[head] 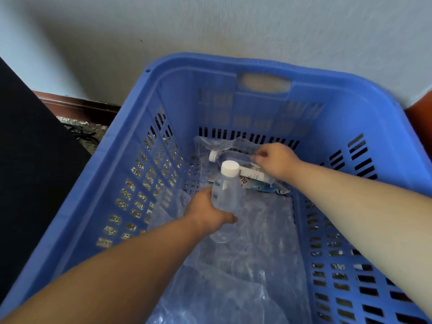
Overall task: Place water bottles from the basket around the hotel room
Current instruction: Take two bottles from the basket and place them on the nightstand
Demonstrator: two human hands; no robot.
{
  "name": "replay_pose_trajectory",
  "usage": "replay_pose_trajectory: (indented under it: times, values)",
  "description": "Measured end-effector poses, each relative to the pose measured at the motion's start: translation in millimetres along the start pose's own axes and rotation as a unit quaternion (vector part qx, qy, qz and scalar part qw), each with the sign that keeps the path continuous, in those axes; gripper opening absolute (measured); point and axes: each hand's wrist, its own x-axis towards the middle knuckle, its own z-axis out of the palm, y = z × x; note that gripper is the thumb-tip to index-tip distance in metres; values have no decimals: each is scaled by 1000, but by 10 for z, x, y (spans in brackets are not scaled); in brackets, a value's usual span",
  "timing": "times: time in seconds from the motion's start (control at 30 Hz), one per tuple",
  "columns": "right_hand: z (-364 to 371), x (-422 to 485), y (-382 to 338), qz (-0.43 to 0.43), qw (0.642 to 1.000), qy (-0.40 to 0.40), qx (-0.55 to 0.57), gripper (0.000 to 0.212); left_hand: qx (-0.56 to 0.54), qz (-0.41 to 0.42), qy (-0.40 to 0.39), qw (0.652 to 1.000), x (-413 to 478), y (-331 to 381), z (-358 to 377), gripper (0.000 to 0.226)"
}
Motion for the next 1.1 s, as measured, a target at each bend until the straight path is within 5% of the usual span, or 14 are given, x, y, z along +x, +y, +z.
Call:
replay_pose_trajectory:
  times: [0.1, 0.3, 0.53, 0.6, 0.67, 0.8, 0.87, 1.1]
  values:
    - [195, 120, 246, -9, 987, -65, -150, 43, -6, -25, 4, 1000, 49, -35, -24, 65]
    - [498, 129, 256, 9, 952, -28, -304, 75, -34, -25, -16, 999, 51, -73, -16, 69]
    - [665, -238, 182, 22, 975, 54, -216, 50, -44, -29, 8, 999, 55, -161, 17, 63]
    - [721, -486, 217, 84, 980, 96, -153, 57, -46, -34, 24, 998, 49, -137, 48, 59]
    - [813, -783, 219, 199, 973, 112, 39, 65, -67, -41, 50, 996, 10, -124, 74, 60]
    - [840, -1228, 183, 280, 858, 93, 420, 54, -113, -37, 74, 990, -151, -41, 82, 58]
    - [662, -1395, 144, 268, 834, 71, 476, 48, -133, -30, 62, 989, -273, 108, 30, 51]
    - [-740, -2078, -491, 199, 839, 21, 505, 17, -192, -46, 2, 980, -1322, 1298, -578, 46]
